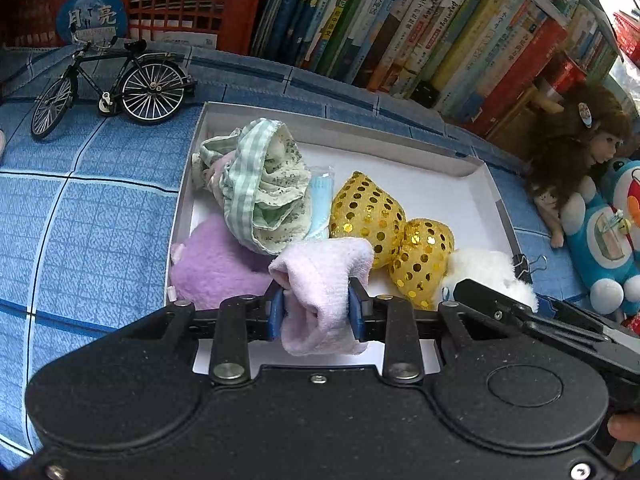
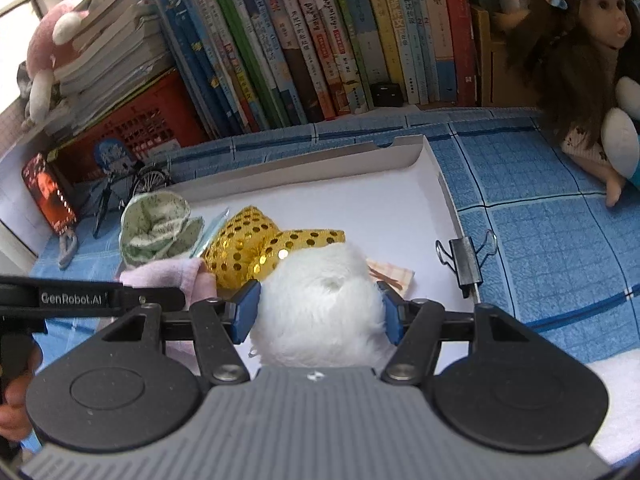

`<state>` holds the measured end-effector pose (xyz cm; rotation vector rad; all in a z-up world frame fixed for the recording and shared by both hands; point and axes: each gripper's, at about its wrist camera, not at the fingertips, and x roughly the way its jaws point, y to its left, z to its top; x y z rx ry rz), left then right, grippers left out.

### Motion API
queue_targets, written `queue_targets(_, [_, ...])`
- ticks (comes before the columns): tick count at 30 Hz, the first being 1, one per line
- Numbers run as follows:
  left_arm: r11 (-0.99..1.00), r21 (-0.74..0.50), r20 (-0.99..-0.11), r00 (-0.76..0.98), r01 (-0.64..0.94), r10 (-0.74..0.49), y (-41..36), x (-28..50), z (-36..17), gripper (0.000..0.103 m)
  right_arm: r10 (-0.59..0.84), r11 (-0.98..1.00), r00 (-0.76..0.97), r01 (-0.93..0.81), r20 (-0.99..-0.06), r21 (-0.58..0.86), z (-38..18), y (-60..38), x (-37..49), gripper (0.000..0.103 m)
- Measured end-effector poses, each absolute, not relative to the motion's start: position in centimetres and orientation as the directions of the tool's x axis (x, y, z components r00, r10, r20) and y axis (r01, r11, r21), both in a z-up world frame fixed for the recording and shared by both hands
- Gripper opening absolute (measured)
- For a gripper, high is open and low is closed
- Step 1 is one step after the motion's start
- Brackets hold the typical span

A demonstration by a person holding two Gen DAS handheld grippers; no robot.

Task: Organize soft objects
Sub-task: 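Carry the pink sock and white fluffy ball with both grippers over the tray, then open both grippers to release the sock and fluffy ball into the tray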

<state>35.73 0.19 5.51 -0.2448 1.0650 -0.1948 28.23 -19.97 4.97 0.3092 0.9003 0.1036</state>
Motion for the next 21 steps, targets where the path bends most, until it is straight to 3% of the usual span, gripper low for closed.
queue_targets(9, [0.957, -0.283, -0.843, 0.462, 0.057, -0.277, 0.1, 35.4, 5.6, 0.035, 0.198, 0.971, 0.617, -0.019, -0.761, 0.238, 5.0, -19.0, 27.4, 0.066])
queue_targets(10, [0.958, -0.282, -0.843, 0.462, 0.06, -0.277, 0.0, 35.4, 5.7, 0.037, 0.2, 0.97, 0.618, -0.016, -0.761, 0.242, 5.0, -19.0, 27.4, 0.067])
queue_targets(11, [0.958, -0.277, -0.842, 0.464, 0.066, -0.276, 0.0, 35.3, 5.8, 0.038, 0.202, 0.969, 0.618, -0.011, -0.76, 0.249, 5.1, -19.2, 27.3, 0.075])
queue_targets(21, [0.974, -0.196, -0.826, 0.517, 0.111, -0.224, -0.5, 32.6, 8.5, 0.057, 0.221, 0.953, 0.647, 0.018, -0.73, 0.304, 6.7, -20.3, 25.6, 0.082])
